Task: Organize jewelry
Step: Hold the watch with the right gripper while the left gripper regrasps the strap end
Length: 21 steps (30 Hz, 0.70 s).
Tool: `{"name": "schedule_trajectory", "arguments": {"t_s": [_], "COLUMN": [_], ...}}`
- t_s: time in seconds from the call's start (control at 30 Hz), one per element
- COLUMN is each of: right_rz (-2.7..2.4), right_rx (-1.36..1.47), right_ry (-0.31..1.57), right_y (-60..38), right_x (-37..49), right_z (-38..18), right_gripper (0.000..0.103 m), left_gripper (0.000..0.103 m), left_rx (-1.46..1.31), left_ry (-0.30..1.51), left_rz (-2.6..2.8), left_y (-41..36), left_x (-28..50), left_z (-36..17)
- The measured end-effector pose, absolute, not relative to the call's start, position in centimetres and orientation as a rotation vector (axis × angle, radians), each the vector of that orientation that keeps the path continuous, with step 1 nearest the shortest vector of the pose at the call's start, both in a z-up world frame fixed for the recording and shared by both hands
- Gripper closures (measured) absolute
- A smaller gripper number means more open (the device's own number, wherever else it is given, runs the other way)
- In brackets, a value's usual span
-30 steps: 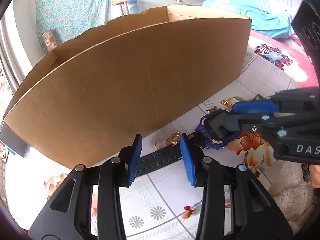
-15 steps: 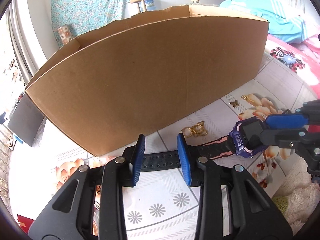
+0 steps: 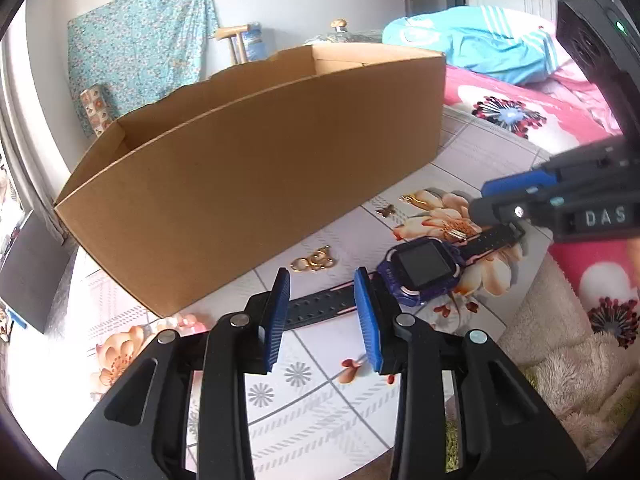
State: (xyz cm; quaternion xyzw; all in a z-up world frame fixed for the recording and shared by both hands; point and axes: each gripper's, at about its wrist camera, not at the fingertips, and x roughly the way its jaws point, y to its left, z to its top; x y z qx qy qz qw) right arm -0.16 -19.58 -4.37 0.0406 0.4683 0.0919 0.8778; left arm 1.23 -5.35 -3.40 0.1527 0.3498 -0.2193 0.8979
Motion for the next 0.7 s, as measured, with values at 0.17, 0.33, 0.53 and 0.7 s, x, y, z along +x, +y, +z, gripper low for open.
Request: {"name": "schedule_trajectory", "arguments": {"t_s": [0.17, 0.33, 0.53, 0.7], "right_rz": [0.208, 0.238, 0.240, 0.166], "right_rx": [0.031, -0.017, -0.095, -0.145], "right_ry": [1.040, 1.095, 1.134, 1.122], "right_y": [-19.2, -18.4, -17.9, -18.6], "right_x": [1.2, 1.8, 2.3, 3.2], "right_z": [-4.7, -5.1, -5.4, -5.2], "right_gripper": [0.080, 0.088, 0.095, 0.099], "left_gripper": [0.071, 0.070, 0.070, 0.070], "left_rx": [0.360, 0.339, 0.325, 0.312], "left_ry": [0.745, 0.750, 0.750, 0.752], "left_rz": [-0.467, -0.477, -0.492, -0.502], "left_y": [-7.0, -6.8, -6.3, -5.9], "left_x": [0.8, 1.0, 1.2, 1.2], "left_z": [-4.4, -4.5, -4.5, -4.4]}}
